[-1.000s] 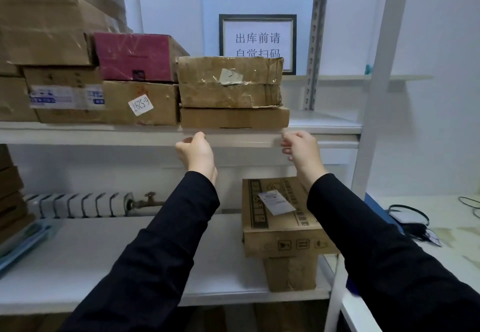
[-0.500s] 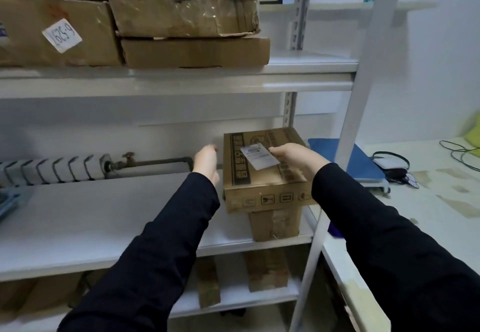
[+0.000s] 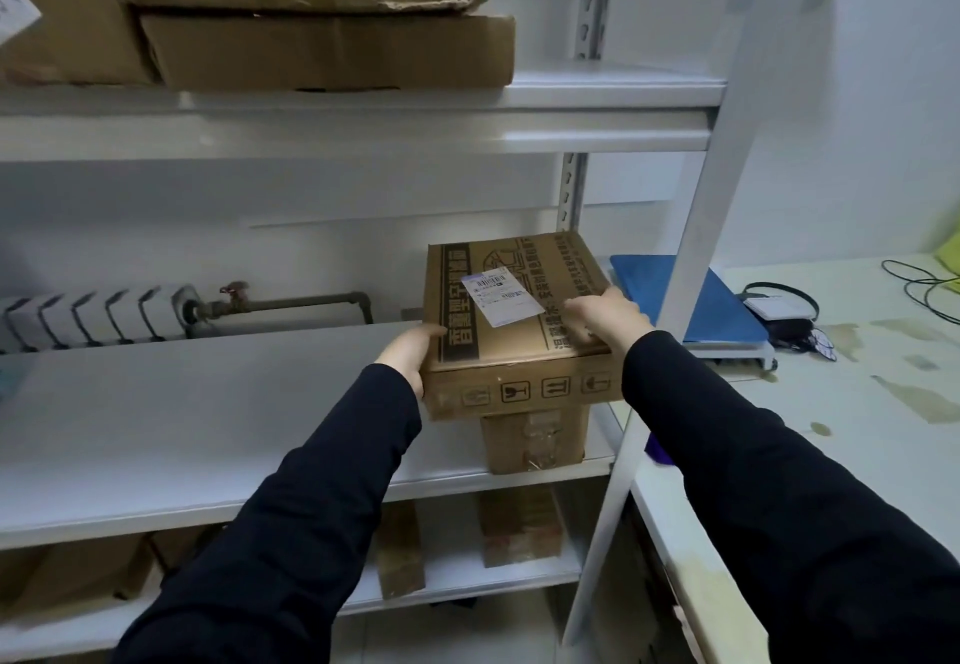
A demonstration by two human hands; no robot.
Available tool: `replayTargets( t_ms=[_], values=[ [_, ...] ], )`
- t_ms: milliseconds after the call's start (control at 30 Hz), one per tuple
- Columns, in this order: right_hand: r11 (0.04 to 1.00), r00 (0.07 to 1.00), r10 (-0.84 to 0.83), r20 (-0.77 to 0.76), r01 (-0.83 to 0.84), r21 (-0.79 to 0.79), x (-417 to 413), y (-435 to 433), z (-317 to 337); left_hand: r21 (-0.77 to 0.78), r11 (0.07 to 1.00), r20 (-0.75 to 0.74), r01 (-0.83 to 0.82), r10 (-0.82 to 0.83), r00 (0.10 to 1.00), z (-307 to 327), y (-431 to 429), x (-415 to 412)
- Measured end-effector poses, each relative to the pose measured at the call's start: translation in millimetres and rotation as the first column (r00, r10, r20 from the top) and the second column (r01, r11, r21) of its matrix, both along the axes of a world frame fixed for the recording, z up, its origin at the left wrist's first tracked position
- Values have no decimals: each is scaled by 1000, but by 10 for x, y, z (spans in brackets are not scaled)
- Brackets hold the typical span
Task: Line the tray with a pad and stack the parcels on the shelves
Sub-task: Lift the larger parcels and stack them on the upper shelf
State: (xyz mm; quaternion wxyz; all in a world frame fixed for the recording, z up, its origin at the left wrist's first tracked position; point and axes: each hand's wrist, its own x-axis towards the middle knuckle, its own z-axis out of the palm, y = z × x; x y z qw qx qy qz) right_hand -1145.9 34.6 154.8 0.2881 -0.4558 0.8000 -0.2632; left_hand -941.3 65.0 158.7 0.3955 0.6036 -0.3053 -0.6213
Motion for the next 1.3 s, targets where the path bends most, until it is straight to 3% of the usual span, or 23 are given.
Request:
replayTargets(
  t_ms=[233, 467, 567, 633, 700, 800, 900, 1100, 1300],
  values=[
    [998, 994, 20, 104, -13, -69, -18, -16, -5, -24, 1000, -57, -13, 12, 998, -132, -58, 78],
    [987, 999, -52, 17, 54, -152, -81, 35, 22, -90, 995, -152, -47, 33, 988, -103, -66, 152],
    [965, 985, -36, 170, 78, -250, -105, 96, 104, -100, 988, -180, -118, 99, 979, -42, -42, 230],
    [954, 907, -13, 420, 138, -268, -119, 130, 165, -115, 984, -201, -135, 110, 973, 17, -4, 302],
    [958, 747, 46, 663, 156, -242, -106, 197, 235, -132, 979, -209, -154, 125, 970, 79, 40, 384],
    [970, 565, 102, 818, 126, -208, -5, 379, 372, -153, 971, -233, -183, 144, 962, 150, 148, 535],
    [970, 450, 145, 881, 108, -215, 138, 565, 456, -170, 966, -214, -196, 158, 964, 206, 319, 707],
    [981, 489, 120, 864, 76, -180, 445, 1023, 571, -177, 963, -211, -204, 165, 964, 324, 789, 1067],
    [980, 493, 155, 856, 30, -194, 809, 1596, 582, -144, 984, -204, -105, 74, 976, 407, 1384, 1533]
  ],
)
